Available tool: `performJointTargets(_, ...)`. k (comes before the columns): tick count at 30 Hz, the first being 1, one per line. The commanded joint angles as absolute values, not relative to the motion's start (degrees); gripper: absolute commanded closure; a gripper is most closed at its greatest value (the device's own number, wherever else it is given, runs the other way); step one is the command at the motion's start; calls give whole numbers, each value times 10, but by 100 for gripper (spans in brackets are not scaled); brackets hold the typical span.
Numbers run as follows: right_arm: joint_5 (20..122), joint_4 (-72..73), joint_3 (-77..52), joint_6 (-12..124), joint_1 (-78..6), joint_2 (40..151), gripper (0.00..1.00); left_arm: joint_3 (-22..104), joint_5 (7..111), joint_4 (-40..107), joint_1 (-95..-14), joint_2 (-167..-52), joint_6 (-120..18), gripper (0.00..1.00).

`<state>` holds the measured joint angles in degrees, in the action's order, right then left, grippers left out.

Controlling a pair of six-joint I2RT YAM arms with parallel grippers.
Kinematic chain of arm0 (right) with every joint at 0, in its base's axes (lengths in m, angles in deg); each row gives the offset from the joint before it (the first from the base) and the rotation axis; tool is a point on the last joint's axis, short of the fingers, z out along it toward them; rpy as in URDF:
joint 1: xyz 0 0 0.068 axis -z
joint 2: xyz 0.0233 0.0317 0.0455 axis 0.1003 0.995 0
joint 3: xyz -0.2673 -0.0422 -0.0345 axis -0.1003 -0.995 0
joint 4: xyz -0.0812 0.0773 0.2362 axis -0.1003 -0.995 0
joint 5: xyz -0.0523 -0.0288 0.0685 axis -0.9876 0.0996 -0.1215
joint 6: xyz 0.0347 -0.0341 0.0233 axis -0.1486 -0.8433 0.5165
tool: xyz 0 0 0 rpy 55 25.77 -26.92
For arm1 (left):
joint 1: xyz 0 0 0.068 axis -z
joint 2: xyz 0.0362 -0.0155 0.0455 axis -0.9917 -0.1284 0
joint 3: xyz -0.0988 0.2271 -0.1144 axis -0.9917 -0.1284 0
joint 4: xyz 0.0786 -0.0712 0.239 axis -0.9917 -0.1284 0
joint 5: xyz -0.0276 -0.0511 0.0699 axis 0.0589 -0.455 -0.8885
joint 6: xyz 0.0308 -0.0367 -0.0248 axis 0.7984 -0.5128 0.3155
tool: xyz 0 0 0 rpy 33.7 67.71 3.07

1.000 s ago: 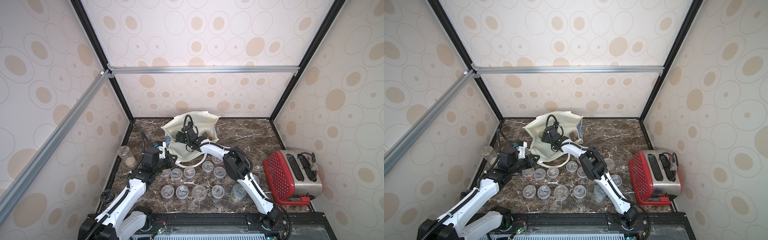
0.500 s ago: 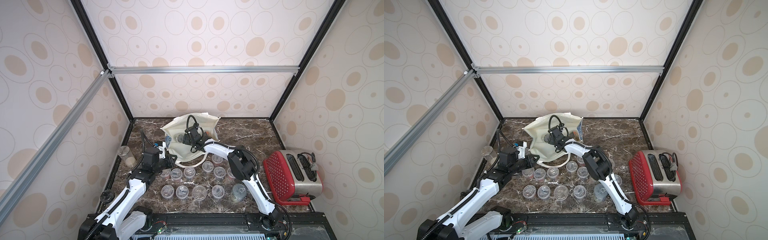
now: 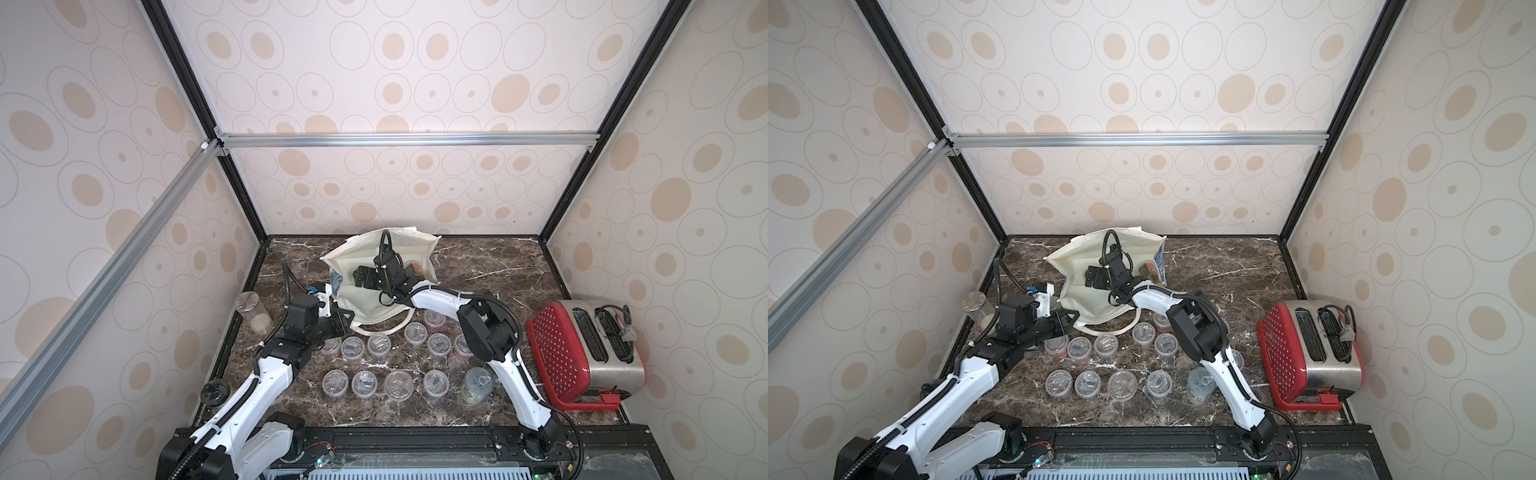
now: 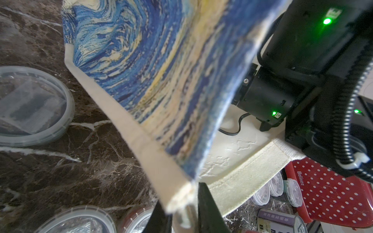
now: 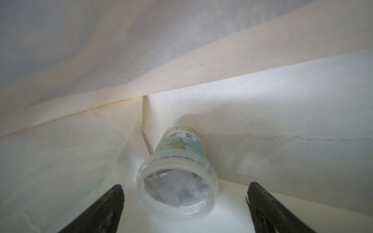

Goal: Take out the seed jars from the canvas bag
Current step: Pick up the seed jar from the canvas bag.

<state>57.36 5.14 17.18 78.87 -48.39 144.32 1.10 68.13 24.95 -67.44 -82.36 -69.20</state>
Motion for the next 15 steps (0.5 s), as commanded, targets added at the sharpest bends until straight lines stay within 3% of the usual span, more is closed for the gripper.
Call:
performJointTargets(1, 586, 32, 202, 790, -482, 1465, 1, 19, 677, 243, -672, -825, -690, 77)
performJointTargets(15, 641, -56, 293, 832, -477, 1542, 3, 17, 676, 243, -672, -821, -688, 77)
